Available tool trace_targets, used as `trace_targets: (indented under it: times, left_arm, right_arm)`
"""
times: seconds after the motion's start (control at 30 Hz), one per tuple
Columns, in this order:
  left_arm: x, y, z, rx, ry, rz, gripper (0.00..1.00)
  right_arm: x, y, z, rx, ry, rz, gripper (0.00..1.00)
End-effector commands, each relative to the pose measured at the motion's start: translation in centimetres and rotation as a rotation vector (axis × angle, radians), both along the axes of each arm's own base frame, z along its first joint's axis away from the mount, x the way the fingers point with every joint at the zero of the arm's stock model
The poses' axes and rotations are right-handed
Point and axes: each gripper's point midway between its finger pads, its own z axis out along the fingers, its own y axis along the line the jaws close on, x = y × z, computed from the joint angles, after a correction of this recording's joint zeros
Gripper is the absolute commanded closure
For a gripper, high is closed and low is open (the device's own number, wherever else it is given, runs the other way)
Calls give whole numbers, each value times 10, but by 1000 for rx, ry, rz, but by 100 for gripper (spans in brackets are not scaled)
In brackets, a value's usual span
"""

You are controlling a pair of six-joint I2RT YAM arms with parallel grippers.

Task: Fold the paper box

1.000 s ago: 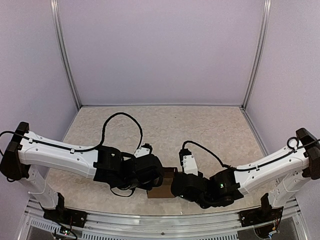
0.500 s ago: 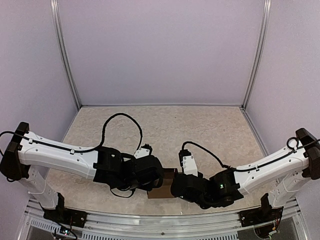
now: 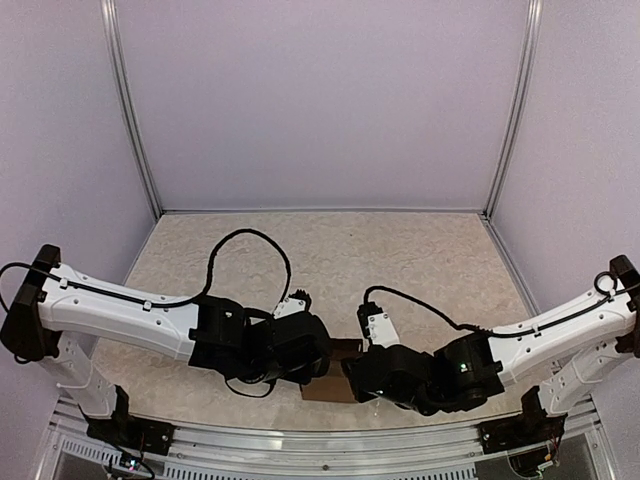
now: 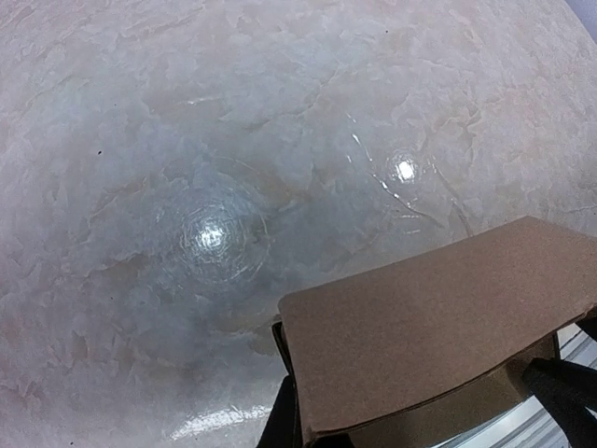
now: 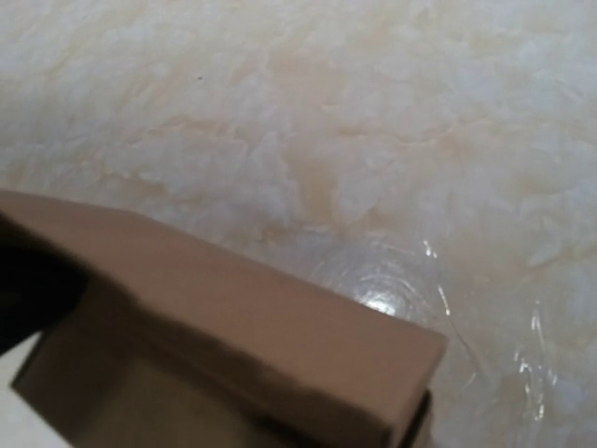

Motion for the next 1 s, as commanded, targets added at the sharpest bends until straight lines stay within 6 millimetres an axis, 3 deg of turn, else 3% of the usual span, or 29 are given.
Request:
trace_targets:
  times: [0.0, 0.2, 0.47, 0.77, 0.97]
  left_arm:
    - [-13, -19, -6, -40, 47, -49, 100]
    - [-13, -19, -6, -39, 48, -49, 100]
    - [-13, -20, -6, -39, 47, -47, 100]
    - [-13, -19, -6, -33, 42, -46, 100]
    - [-13, -20, -5, -31, 41, -45, 100]
  right_arm:
    - [-8, -1, 21, 31, -7, 54, 59]
    - [1, -15, 46, 9, -74, 42, 54]
    - [8, -26, 45, -30, -92, 31, 54]
    - [9, -15, 50, -9, -104, 92, 61]
    - [2, -4, 36, -22, -85, 155, 73]
